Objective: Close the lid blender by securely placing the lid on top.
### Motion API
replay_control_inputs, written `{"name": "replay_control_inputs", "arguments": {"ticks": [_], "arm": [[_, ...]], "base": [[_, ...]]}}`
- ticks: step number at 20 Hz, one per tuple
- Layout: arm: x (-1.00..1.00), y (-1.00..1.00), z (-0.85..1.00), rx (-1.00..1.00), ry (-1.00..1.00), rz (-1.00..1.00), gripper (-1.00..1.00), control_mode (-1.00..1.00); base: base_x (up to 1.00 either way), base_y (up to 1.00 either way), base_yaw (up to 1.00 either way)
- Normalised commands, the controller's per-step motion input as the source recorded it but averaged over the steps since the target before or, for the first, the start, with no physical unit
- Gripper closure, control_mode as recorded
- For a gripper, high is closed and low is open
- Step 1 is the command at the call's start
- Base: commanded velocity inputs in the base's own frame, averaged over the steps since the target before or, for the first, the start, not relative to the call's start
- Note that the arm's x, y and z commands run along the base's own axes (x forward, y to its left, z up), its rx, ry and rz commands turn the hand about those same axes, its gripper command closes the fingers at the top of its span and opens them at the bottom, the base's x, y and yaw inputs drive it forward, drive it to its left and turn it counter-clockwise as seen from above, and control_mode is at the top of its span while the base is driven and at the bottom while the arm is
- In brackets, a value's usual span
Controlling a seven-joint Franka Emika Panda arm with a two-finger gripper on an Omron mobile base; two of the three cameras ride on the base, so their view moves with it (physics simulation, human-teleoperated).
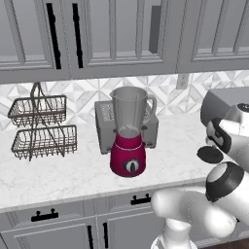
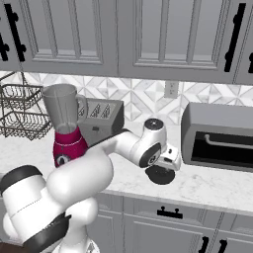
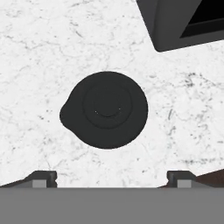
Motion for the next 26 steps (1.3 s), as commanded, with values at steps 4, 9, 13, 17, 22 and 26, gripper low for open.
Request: {"name": "replay_control_inputs", "arguments": {"ticks": [4,9,13,17,22,26], "arm": [[0.17,0.0,-0.3,0.0,0.0,0.01,-1.0,-1.0],[0.19,0.0,-0.31,0.0,0.0,0.02,-1.0,-1.0],[0.18,0.0,-0.27,0.0,0.0,0.03,-1.0,-1.0],[0.19,-0.01,-0.2,0.0,0.0,0.03,-1.0,-1.0],[0.17,-0.06,-0.1,0.01,0.0,0.02,-1.0,-1.0],[0.19,-0.07,-0.08,0.02,0.0,0.02,-1.0,-1.0]], "base": [[0.0,0.0,0.0],[0.0,0.0,0.0],[0.0,0.0,0.0],[0.0,0.0,0.0],[0.0,0.0,0.0],[0.0,0.0,0.0]]}}
